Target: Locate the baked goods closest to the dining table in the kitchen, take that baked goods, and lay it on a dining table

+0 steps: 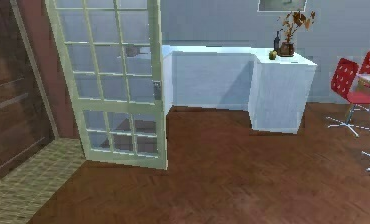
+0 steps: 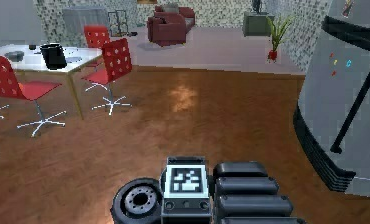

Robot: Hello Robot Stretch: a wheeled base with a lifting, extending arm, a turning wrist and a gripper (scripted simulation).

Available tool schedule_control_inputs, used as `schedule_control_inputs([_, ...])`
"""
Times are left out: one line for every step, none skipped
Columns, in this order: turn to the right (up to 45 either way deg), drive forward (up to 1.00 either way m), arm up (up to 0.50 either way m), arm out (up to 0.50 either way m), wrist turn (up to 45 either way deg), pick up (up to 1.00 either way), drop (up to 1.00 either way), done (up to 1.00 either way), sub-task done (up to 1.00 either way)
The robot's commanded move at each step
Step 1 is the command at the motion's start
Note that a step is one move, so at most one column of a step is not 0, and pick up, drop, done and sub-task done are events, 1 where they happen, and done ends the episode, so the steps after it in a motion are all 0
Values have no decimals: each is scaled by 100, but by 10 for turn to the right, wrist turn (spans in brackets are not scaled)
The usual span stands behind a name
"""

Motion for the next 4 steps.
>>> schedule_control_inputs([-30, 0, 0, 0, 0, 0, 0, 0, 0])
schedule_control_inputs([0, 35, 0, 0, 0, 0, 0, 0, 0])
schedule_control_inputs([-150, 0, 0, 0, 0, 0, 0, 0, 0])
schedule_control_inputs([0, 40, 0, 0, 0, 0, 0, 0, 0])
